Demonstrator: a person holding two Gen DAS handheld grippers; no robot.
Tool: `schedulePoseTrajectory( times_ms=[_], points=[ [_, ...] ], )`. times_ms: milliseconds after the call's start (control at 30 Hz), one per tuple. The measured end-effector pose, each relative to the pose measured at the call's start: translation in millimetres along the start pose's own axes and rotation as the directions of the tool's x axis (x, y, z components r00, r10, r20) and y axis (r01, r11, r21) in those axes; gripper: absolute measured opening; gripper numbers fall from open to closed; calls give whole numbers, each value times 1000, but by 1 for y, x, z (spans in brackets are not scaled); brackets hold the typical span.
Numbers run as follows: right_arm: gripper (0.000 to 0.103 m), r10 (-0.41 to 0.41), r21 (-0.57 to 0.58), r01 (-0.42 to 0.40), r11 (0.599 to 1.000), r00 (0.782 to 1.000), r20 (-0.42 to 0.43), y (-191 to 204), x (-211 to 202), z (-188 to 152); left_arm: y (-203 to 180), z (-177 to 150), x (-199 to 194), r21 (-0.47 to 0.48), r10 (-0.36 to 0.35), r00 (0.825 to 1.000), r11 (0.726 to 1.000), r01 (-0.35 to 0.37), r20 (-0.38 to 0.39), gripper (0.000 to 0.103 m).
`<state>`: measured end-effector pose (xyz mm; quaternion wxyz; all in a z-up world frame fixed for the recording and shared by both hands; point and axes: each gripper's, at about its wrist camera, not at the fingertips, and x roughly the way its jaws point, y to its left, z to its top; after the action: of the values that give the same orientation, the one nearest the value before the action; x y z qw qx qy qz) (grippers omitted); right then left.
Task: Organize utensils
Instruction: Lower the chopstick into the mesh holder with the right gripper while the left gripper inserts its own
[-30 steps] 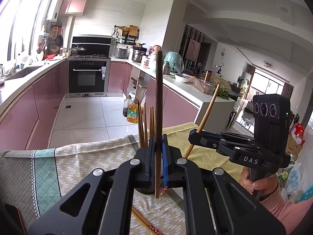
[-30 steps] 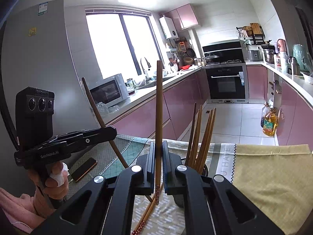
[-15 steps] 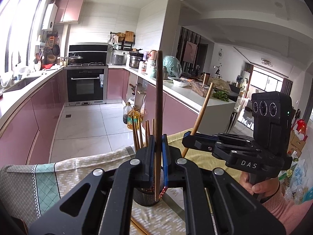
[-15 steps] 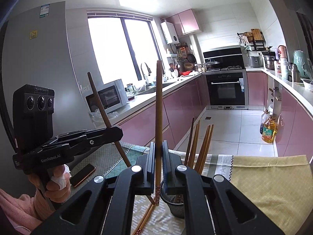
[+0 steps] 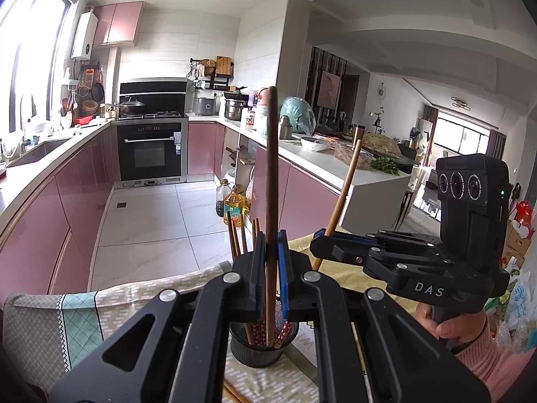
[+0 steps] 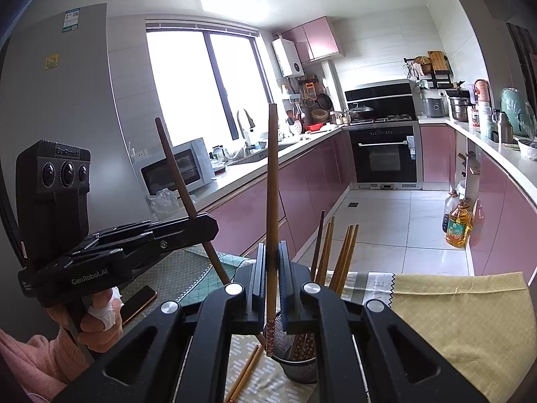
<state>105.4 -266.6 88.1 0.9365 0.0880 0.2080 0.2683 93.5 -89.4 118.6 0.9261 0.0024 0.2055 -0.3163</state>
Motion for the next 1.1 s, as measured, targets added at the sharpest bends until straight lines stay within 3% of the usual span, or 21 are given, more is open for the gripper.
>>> schedulePoseTrajectory(
  times_ms=[1100],
  points=[
    [6, -57, 14, 58, 998, 995, -82, -6, 37, -2, -3, 3, 31, -22, 17, 996, 1000, -19, -82, 7]
  ],
)
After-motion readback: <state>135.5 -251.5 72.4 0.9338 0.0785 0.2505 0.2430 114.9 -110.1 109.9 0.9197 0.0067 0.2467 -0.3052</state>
